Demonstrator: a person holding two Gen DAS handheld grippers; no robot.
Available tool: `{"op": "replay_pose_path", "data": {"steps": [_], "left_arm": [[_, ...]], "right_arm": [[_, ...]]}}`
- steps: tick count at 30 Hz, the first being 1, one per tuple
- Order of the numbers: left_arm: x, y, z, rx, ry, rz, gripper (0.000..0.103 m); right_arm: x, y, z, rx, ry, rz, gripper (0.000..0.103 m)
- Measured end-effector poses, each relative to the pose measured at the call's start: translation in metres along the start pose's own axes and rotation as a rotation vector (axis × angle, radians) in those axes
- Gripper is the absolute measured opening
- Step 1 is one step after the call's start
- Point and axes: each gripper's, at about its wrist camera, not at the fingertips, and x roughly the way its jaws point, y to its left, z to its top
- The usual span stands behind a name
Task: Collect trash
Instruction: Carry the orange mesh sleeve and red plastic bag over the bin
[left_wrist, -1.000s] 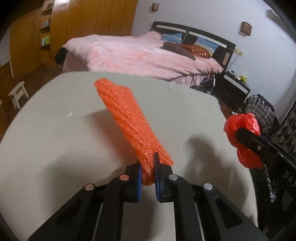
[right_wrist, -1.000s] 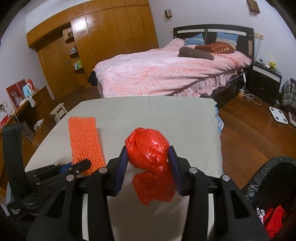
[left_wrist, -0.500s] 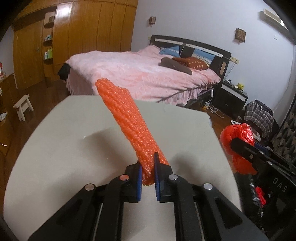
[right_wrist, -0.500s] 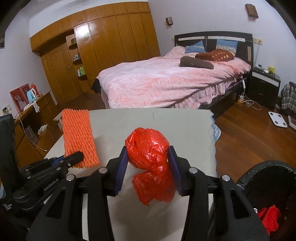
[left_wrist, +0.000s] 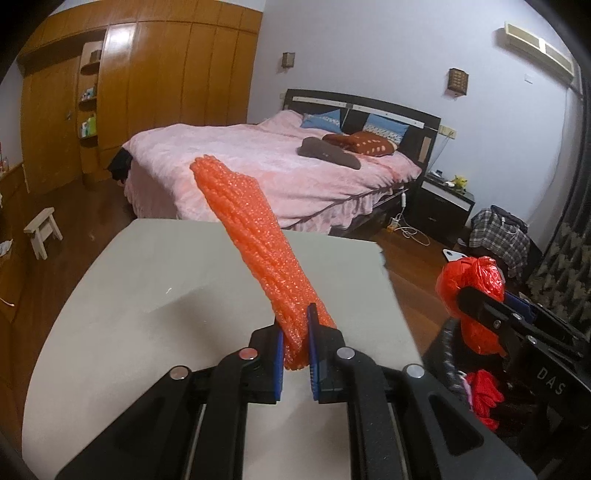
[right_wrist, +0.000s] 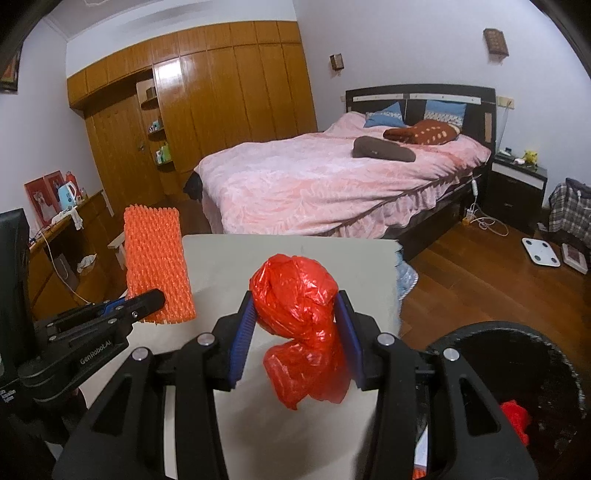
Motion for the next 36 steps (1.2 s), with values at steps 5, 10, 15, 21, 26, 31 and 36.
{"op": "replay_pose_path", "data": {"steps": [5, 10, 15, 21, 26, 31, 36], "left_arm": [[-0.019, -0.019, 0.000, 0.017, -0.016, -0.024, 0.011], [-0.033, -0.039, 0.000, 0.038, -0.026, -0.052, 0.011], [-0.047, -0.058, -0.002, 0.065, -0.037, -0.078, 0.011], [-0.056, -0.087, -0.002, 0.107, -0.050, -0.117, 0.011], [-0.060, -0.114, -0.005, 0.150, -0.052, -0.157, 0.011], [-0.057, -0.138, -0.010, 0.186, -0.042, -0.204, 0.011], [-0.051, -0.164, -0.018, 0.226, -0.029, -0.260, 0.011]], "right_arm": [[-0.027, -0.006, 0.000, 0.001, -0.021, -0.003, 0.042], [-0.053, -0.014, -0.001, 0.001, -0.043, -0.022, 0.042], [-0.078, -0.030, -0.003, 0.009, -0.068, -0.048, 0.042], [-0.106, -0.051, -0.009, 0.030, -0.093, -0.086, 0.042], [-0.124, -0.069, -0.016, 0.054, -0.111, -0.121, 0.042], [-0.139, -0.090, -0.024, 0.080, -0.119, -0.164, 0.042], [-0.151, -0.110, -0.034, 0.106, -0.119, -0.215, 0.042]]}}
